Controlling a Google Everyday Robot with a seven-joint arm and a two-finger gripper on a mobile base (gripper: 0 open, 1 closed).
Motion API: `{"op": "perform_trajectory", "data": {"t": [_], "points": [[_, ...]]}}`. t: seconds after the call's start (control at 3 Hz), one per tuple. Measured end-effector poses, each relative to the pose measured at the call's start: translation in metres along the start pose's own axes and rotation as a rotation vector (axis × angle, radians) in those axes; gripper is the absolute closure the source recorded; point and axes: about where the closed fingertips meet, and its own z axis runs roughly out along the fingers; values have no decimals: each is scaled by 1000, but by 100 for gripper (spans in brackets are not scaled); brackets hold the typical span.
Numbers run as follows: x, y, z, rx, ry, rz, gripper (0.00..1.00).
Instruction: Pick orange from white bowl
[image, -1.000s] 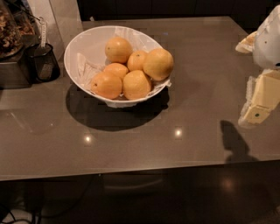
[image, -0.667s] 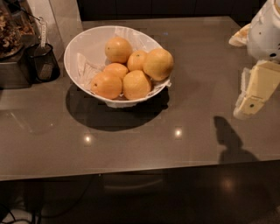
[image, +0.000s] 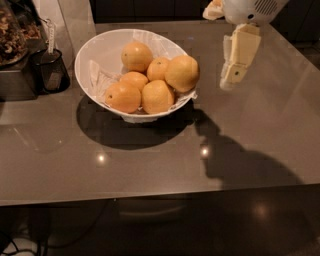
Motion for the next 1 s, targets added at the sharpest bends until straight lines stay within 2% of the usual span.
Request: {"op": "perform_trajectory", "data": {"t": [0.33, 0.67, 1.0], "points": [[-15, -15, -6, 38, -27, -20, 0], [-11, -20, 3, 40, -74, 1, 0], [-33, -39, 35, -10, -139, -44, 0]]}}
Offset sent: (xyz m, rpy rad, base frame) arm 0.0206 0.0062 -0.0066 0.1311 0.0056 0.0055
